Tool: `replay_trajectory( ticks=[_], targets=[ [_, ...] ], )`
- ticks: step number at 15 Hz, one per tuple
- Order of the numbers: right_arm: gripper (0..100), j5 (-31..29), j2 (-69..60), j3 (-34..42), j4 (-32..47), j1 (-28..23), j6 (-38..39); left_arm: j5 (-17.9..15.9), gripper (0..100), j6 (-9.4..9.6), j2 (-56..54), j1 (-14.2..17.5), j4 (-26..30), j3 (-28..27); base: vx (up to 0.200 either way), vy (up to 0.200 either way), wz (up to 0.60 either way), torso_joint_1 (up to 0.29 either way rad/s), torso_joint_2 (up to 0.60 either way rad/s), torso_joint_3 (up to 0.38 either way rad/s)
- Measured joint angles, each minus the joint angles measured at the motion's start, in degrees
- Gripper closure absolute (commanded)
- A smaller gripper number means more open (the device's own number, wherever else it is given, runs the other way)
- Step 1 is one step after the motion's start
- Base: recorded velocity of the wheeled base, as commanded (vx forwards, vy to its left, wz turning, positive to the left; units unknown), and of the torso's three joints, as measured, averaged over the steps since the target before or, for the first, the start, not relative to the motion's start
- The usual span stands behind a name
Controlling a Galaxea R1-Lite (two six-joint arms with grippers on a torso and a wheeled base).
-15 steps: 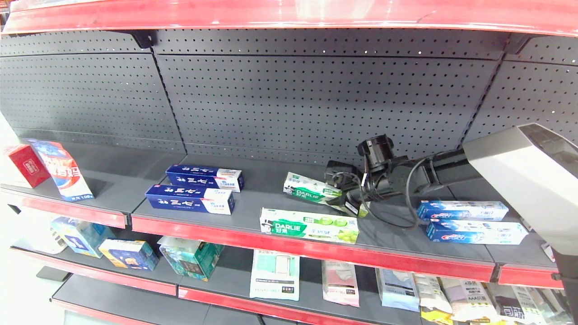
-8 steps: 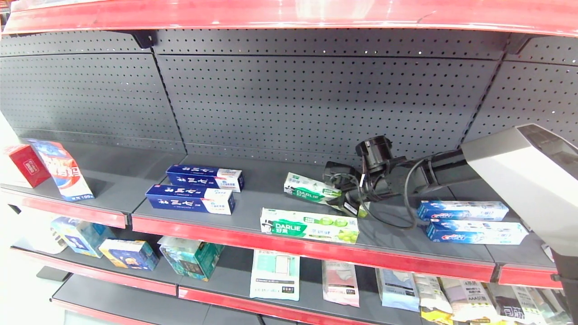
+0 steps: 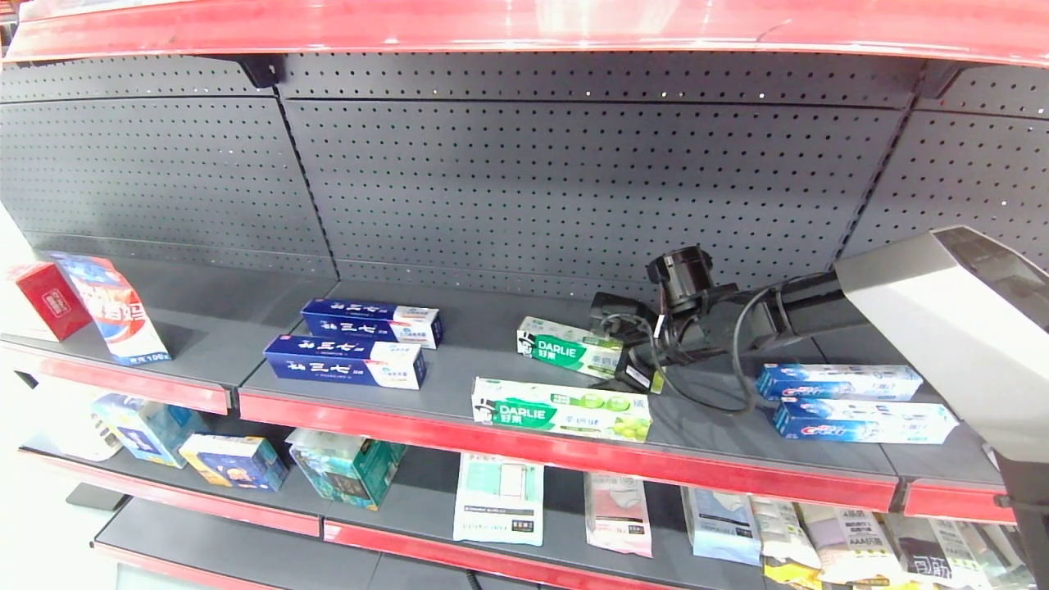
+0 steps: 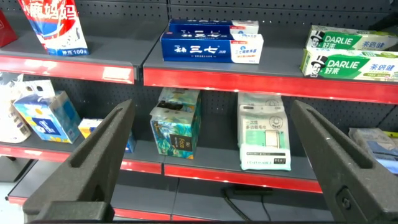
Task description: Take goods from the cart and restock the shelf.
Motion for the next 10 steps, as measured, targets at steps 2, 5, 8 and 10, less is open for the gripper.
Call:
replay_trajectory(
  ticks=[2, 5, 8, 10],
  targets=[
    [0, -0.04, -0.11, -0.23, 0.04, -0.61, 0.91, -0.02, 0, 0.00, 0.00, 0.00, 0.00, 0.00, 0.000, 0.000, 0.00, 0.000, 0.00, 0.000],
    [0, -0.26, -0.94, -0.20, -0.05, -1.99, 2.83, -0.02, 0, 0.00, 0.00, 0.00, 0.00, 0.00, 0.000, 0.000, 0.00, 0.000, 0.00, 0.000],
    [0, -1.21, -1.94, 1.04, -0.02, -3.32, 2.90, 0.00, 0, 0.00, 0.00, 0.00, 0.00, 0.00, 0.000, 0.000, 0.00, 0.000, 0.00, 0.000],
    [0, -1.60, -2.24, 2.06, -0.02, -3.86, 2.88, -0.02, 0, 0.00, 0.00, 0.00, -0.02, 0.00, 0.000, 0.000, 0.00, 0.000, 0.00, 0.000]
  ],
)
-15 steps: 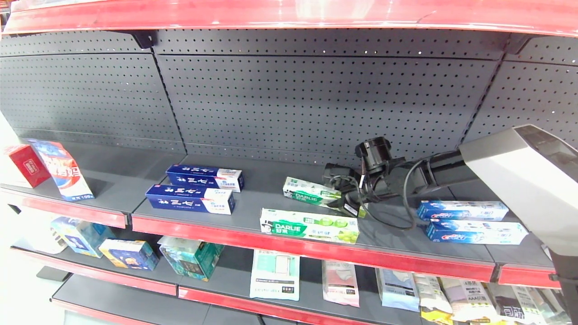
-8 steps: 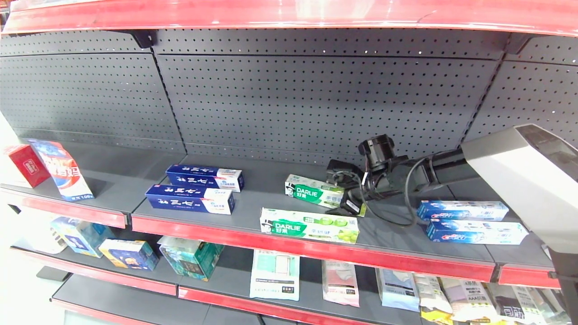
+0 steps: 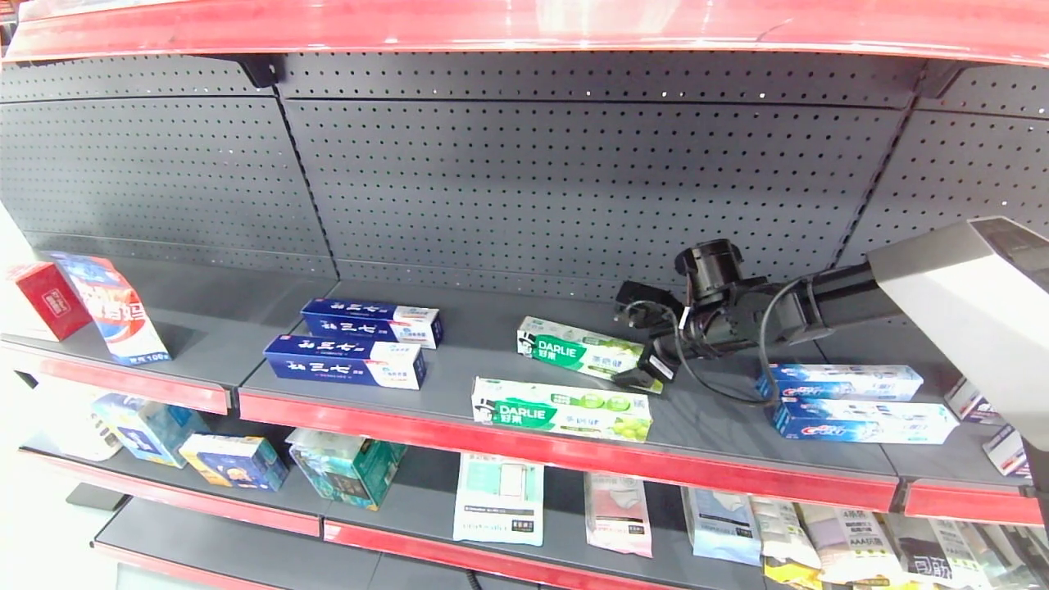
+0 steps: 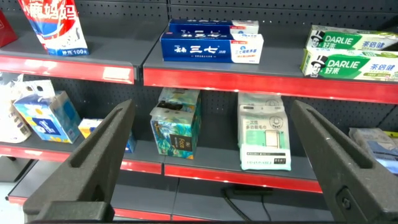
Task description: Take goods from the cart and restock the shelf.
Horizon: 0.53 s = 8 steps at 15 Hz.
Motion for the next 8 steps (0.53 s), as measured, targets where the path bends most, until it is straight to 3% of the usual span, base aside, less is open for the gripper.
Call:
replay_trajectory(
  ticks=[8],
  targets=[
    [0, -2.00, -0.02, 0.11, -0.07, -0.63, 0.66, 0.02, 0, 0.00, 0.00, 0.00, 0.02, 0.00, 0.000, 0.000, 0.00, 0.000, 0.00, 0.000]
  ],
)
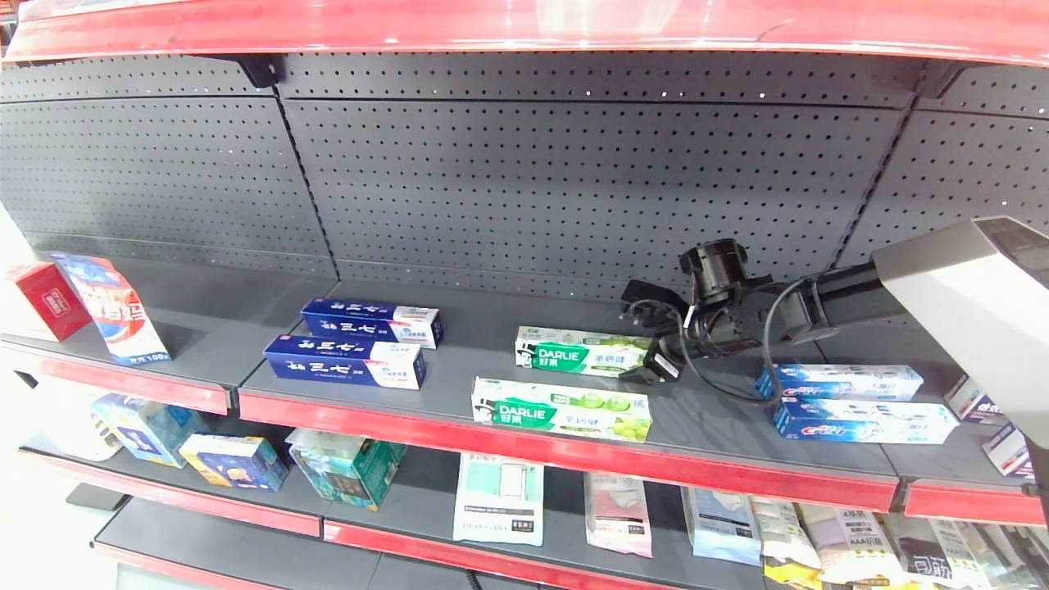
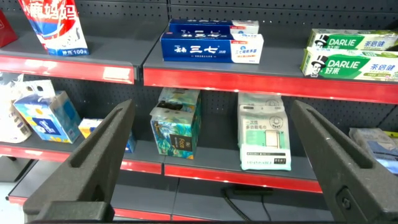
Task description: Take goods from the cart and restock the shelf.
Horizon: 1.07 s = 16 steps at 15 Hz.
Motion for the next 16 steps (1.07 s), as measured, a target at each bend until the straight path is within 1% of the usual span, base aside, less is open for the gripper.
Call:
replay_trajectory(
  ticks=[7, 11, 13, 16],
  targets=[
    [0, 1.40, -1.49, 2.26, 0.16, 0.05, 4.60, 0.00, 0, 0.00, 0.00, 0.00, 0.00, 0.00, 0.000, 0.000, 0.00, 0.000, 0.00, 0.000],
    [0, 1.67, -2.21, 3.69, 0.11, -0.91, 6.30, 0.00, 0, 0.00, 0.00, 0.00, 0.00, 0.00, 0.000, 0.000, 0.00, 0.000, 0.00, 0.000],
    [0, 3.29, -2.51, 3.84, 0.13, -1.02, 12.11, -0.02, 0, 0.00, 0.00, 0.00, 0.00, 0.00, 0.000, 0.000, 0.00, 0.000, 0.00, 0.000],
    [0, 4.96, -3.67, 4.41, 0.16, -1.27, 17.03, -0.02, 0, 0.00, 0.00, 0.00, 0.00, 0.00, 0.000, 0.000, 0.00, 0.000, 0.00, 0.000]
  ],
)
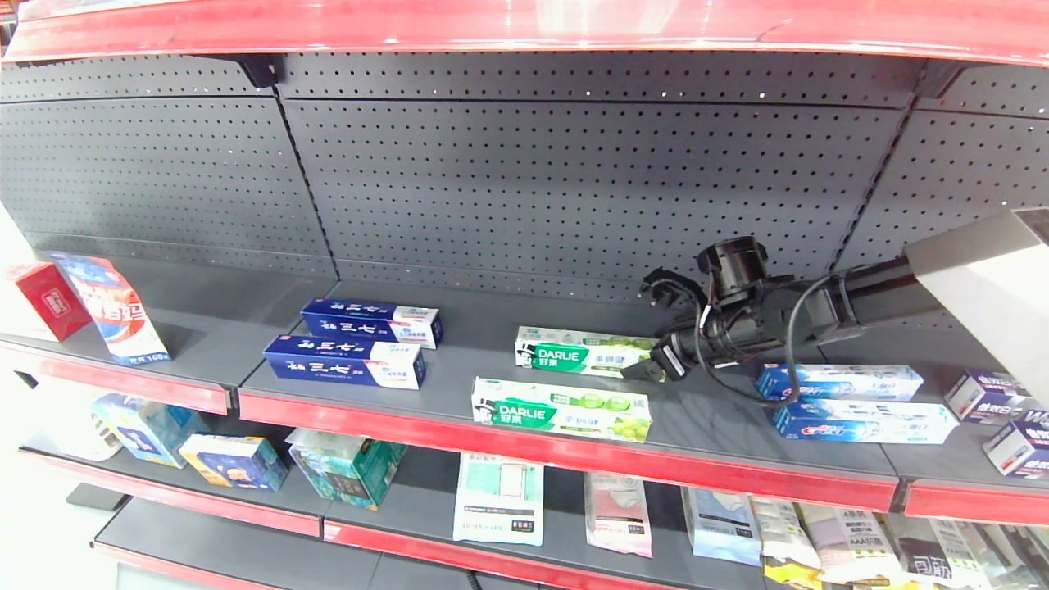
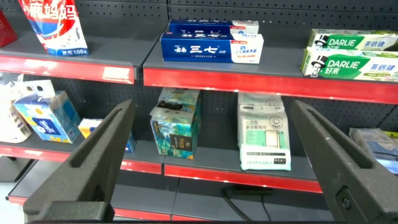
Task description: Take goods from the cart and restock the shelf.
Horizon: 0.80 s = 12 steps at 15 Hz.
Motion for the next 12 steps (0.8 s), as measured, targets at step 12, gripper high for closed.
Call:
replay_trajectory(
  ticks=[12],
  targets=[
    [0, 4.19, -3.85, 3.00, -0.45, -2.23, 10.51, 0.00, 0, 0.00, 0.00, 0.00, 0.00, 0.00, 0.000, 0.000, 0.00, 0.000, 0.00, 0.000]
  ],
)
